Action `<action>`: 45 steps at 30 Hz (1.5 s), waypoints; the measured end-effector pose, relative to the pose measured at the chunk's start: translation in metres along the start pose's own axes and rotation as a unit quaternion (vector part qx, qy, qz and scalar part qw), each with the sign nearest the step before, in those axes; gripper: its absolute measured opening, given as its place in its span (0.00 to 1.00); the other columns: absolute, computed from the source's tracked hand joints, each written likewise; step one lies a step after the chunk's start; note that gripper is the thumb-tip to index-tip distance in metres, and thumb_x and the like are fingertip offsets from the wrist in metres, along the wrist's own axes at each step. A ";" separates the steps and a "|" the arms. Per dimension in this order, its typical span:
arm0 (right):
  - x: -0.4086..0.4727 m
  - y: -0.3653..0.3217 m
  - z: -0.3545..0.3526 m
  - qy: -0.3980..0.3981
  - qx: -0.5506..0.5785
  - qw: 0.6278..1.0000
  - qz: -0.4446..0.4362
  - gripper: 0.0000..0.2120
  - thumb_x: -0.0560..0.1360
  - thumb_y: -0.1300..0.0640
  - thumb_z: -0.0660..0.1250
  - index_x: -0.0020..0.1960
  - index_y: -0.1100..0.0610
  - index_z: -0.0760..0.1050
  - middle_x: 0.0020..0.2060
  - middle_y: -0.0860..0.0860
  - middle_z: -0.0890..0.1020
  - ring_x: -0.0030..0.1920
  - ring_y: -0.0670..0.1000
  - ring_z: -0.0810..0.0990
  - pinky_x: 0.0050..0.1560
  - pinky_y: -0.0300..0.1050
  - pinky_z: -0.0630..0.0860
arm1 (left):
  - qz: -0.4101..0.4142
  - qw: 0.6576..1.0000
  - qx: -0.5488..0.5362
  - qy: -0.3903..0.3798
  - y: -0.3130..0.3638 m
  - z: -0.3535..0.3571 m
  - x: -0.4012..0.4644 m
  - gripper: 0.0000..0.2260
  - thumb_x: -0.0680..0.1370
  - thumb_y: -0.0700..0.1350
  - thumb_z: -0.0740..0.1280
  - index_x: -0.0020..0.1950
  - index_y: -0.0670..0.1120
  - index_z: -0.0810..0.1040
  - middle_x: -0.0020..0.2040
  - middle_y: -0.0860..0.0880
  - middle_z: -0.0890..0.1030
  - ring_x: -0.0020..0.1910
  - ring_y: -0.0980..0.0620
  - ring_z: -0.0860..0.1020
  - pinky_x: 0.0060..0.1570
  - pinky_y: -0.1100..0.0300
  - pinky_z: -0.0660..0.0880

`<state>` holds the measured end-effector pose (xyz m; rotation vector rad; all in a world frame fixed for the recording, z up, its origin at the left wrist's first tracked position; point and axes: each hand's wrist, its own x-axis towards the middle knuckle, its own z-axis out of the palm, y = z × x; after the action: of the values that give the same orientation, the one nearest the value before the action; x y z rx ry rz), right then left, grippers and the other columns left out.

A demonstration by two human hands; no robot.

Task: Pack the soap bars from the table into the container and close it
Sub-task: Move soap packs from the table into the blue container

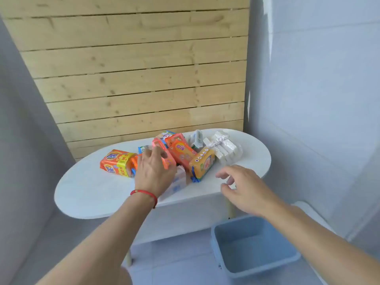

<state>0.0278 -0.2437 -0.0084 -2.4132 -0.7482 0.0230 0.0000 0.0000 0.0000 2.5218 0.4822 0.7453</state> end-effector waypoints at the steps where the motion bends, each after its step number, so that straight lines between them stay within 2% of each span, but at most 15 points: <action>1: 0.010 0.000 0.001 0.013 0.004 1.000 -0.011 0.16 0.78 0.55 0.64 0.65 0.47 0.76 0.62 0.43 0.79 0.54 0.45 0.78 0.58 0.46 0.76 | -0.012 1.000 -0.003 -0.012 0.001 -0.001 0.005 0.14 0.71 0.47 0.69 0.55 0.47 0.74 0.53 0.44 0.75 0.54 0.40 0.74 0.50 0.54 0.66; 6: 0.082 -0.008 0.021 -0.071 -0.062 0.994 -0.050 0.27 0.82 0.48 0.57 0.80 0.38 0.58 0.81 0.43 0.58 0.74 0.51 0.70 0.70 0.56 0.70 | -0.025 0.992 0.092 -0.087 -0.007 0.018 -0.005 0.22 0.71 0.55 0.68 0.59 0.47 0.68 0.53 0.44 0.72 0.54 0.39 0.72 0.51 0.49 0.73; 8: 0.107 -0.006 0.038 -0.099 -0.049 0.993 -0.033 0.23 0.84 0.44 0.52 0.78 0.39 0.62 0.81 0.43 0.58 0.77 0.51 0.66 0.72 0.56 0.67 | -0.012 0.990 0.110 -0.091 -0.012 0.025 -0.010 0.22 0.70 0.50 0.69 0.58 0.45 0.65 0.50 0.42 0.75 0.52 0.38 0.73 0.46 0.49 0.74; 11: 0.125 -0.004 0.057 -0.084 -0.038 0.996 -0.002 0.18 0.84 0.41 0.52 0.61 0.46 0.76 0.70 0.45 0.68 0.66 0.55 0.76 0.64 0.56 0.73 | 0.006 0.989 0.112 -0.099 -0.017 0.024 -0.007 0.24 0.73 0.45 0.70 0.62 0.41 0.62 0.47 0.40 0.79 0.47 0.37 0.77 0.39 0.51 0.72; 14: 0.115 0.002 0.062 0.001 -0.068 0.998 -0.010 0.11 0.82 0.43 0.60 0.47 0.49 0.73 0.60 0.48 0.71 0.52 0.58 0.80 0.51 0.53 0.78 | 0.008 0.984 0.107 -0.139 -0.015 0.016 -0.012 0.25 0.73 0.47 0.72 0.62 0.42 0.63 0.48 0.41 0.81 0.46 0.37 0.79 0.41 0.49 0.76; 17: 0.092 0.016 0.060 0.056 -0.035 0.996 -0.055 0.04 0.81 0.54 0.64 0.53 0.53 0.75 0.61 0.50 0.70 0.48 0.58 0.80 0.47 0.52 0.76 | -0.001 0.985 0.080 -0.155 -0.006 0.007 -0.025 0.21 0.72 0.49 0.73 0.59 0.45 0.68 0.49 0.43 0.81 0.47 0.39 0.80 0.43 0.51 0.76; 21: 0.057 0.035 0.046 0.082 0.126 0.987 0.051 0.22 0.77 0.54 0.67 0.70 0.46 0.68 0.66 0.48 0.69 0.55 0.52 0.78 0.58 0.49 0.74 | -0.072 0.974 -0.014 -0.214 0.008 0.013 -0.051 0.18 0.72 0.50 0.74 0.59 0.46 0.78 0.48 0.47 0.82 0.49 0.45 0.81 0.47 0.55 0.77; 23: 0.033 0.048 0.037 0.098 0.212 0.965 0.119 0.23 0.77 0.52 0.67 0.70 0.45 0.70 0.60 0.46 0.77 0.55 0.47 0.80 0.56 0.46 0.75 | -0.159 0.939 -0.127 -0.275 0.010 0.027 -0.071 0.11 0.73 0.48 0.73 0.52 0.44 0.83 0.43 0.48 0.84 0.41 0.48 0.82 0.38 0.55 0.79; 25: 0.000 0.073 0.032 0.109 0.313 0.929 0.164 0.19 0.76 0.53 0.67 0.66 0.46 0.76 0.51 0.43 0.85 0.50 0.45 0.85 0.49 0.44 0.80 | -0.265 0.874 -0.223 -0.341 0.009 0.054 -0.098 0.06 0.75 0.43 0.72 0.48 0.41 0.83 0.40 0.45 0.83 0.33 0.48 0.79 0.27 0.60 0.74; 29: -0.068 0.138 0.047 0.063 0.486 0.834 0.253 0.09 0.80 0.60 0.66 0.56 0.56 0.83 0.45 0.53 0.88 0.40 0.48 0.85 0.36 0.40 0.78 | -0.381 0.783 -0.244 -0.426 -0.007 0.133 -0.150 0.10 0.77 0.39 0.69 0.56 0.35 0.80 0.48 0.37 0.84 0.37 0.43 0.81 0.31 0.56 0.75; 31: -0.089 0.163 0.070 0.023 0.470 0.818 0.330 0.07 0.81 0.58 0.66 0.52 0.60 0.83 0.42 0.56 0.88 0.37 0.48 0.86 0.35 0.37 0.78 | -0.433 0.746 -0.265 -0.432 -0.013 0.168 -0.166 0.15 0.77 0.39 0.69 0.62 0.35 0.76 0.52 0.38 0.83 0.38 0.43 0.82 0.30 0.55 0.78; 34: -0.104 0.195 0.118 0.003 0.299 0.855 0.424 0.10 0.78 0.56 0.71 0.40 0.59 0.79 0.33 0.53 0.83 0.30 0.48 0.81 0.29 0.36 0.73 | -0.479 0.720 -0.289 -0.411 -0.013 0.208 -0.180 0.15 0.78 0.41 0.69 0.63 0.36 0.75 0.53 0.40 0.82 0.41 0.45 0.81 0.37 0.50 0.81; 37: -0.109 0.213 0.153 -0.017 0.270 0.846 0.459 0.15 0.78 0.46 0.69 0.46 0.58 0.77 0.41 0.52 0.84 0.40 0.52 0.82 0.37 0.43 0.73 | -0.479 0.732 -0.278 -0.398 -0.010 0.235 -0.189 0.14 0.77 0.45 0.69 0.60 0.39 0.78 0.51 0.43 0.83 0.45 0.46 0.80 0.47 0.47 0.80; 41: -0.104 0.209 0.153 -0.072 0.197 0.864 0.459 0.19 0.80 0.43 0.63 0.57 0.59 0.72 0.51 0.54 0.81 0.48 0.55 0.81 0.36 0.44 0.71 | -0.470 0.741 -0.266 -0.399 -0.006 0.244 -0.195 0.14 0.80 0.48 0.66 0.60 0.40 0.77 0.53 0.41 0.83 0.44 0.44 0.82 0.41 0.48 0.84; 45: -0.126 0.194 0.155 -0.132 0.225 0.824 0.502 0.13 0.77 0.48 0.67 0.52 0.59 0.76 0.47 0.56 0.83 0.45 0.55 0.83 0.41 0.46 0.79 | -0.467 0.739 -0.229 -0.427 -0.019 0.216 -0.221 0.10 0.81 0.47 0.65 0.56 0.42 0.77 0.51 0.42 0.83 0.43 0.45 0.82 0.36 0.53 0.82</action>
<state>-0.0087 -0.3524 -0.2626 -2.0694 0.4687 0.8628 -0.0540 -0.1543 -0.2627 1.5392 0.9265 -0.6065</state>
